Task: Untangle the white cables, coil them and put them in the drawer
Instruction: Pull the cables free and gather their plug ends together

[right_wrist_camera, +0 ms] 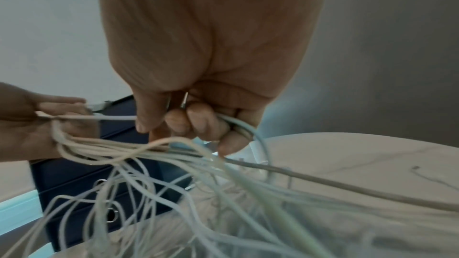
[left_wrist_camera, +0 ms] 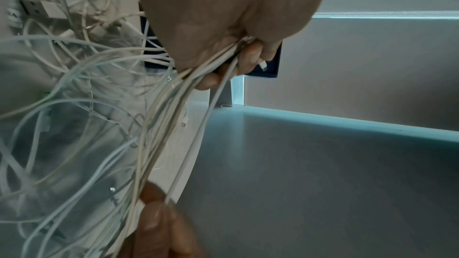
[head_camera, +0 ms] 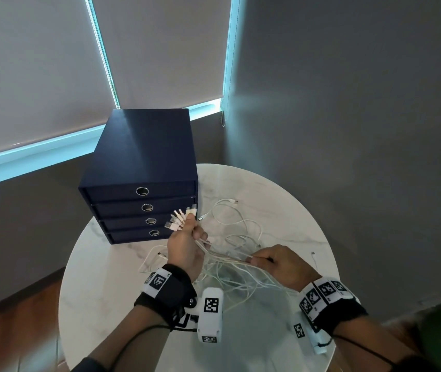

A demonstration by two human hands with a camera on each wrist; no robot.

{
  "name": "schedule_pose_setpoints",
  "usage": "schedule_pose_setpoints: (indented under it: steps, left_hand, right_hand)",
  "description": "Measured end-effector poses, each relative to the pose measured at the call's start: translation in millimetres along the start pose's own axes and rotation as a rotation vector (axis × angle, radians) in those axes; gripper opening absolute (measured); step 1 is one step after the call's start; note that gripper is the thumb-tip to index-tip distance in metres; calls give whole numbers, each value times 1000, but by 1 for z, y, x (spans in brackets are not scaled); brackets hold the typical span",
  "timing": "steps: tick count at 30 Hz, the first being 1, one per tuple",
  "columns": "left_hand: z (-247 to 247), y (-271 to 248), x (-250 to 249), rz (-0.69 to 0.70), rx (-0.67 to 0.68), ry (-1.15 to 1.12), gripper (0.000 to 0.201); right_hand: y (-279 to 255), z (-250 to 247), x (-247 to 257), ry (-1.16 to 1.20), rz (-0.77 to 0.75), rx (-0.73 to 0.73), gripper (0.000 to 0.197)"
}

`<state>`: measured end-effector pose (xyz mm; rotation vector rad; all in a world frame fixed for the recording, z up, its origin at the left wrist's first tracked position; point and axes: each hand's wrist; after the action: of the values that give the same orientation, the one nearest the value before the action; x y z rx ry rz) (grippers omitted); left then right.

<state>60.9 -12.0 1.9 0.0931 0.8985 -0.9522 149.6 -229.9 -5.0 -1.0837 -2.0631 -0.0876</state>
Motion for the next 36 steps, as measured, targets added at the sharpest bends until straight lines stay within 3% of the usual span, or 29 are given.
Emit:
schedule_pose_setpoints:
  steps: [4, 10, 13, 17, 19, 22, 24, 29, 32, 34, 36]
  left_hand:
    - [-3, 2, -4, 7, -14, -117, 32]
    - [1, -3, -13, 10, 123, 42, 31]
    - [3, -8, -13, 38, 187, 166, 32]
    - [13, -13, -16, 145, 279, 322, 40]
    - [20, -15, -17, 191, 307, 353, 38]
    - [31, -18, -15, 219, 357, 380, 21]
    - [36, -21, -12, 205, 403, 374, 29]
    - [31, -22, -9, 119, 431, 251, 19]
    - [20, -21, -8, 81, 371, 271, 21]
    - [13, -18, -7, 80, 287, 267, 22]
    - [10, -15, -8, 94, 227, 293, 17]
  right_hand:
    - [-2, -13, -26, -48, 132, -61, 22]
    - [8, -26, -41, -119, 339, -306, 17]
    - [15, -33, -14, 193, 292, -332, 19]
    - [15, -43, 37, 803, 200, -173, 20]
    - [9, -47, 62, 821, 132, -59, 14]
    - [2, -45, 91, 650, -9, 85, 8]
    - [0, -44, 108, 659, -95, 98, 15]
    - [5, -65, 130, 961, -199, -278, 21]
    - [5, -93, 132, 1168, -228, -485, 24]
    - [5, -101, 125, 1104, -116, -537, 28]
    - [11, -97, 110, 732, 96, -533, 32]
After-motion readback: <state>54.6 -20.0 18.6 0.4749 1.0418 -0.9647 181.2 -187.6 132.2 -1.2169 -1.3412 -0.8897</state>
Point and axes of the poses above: each hand's wrist, its own y-axis towards the middle knuckle, its own z-axis out of the palm, x = y × z, and after that the axes turned 9 degrees about z, right-handed
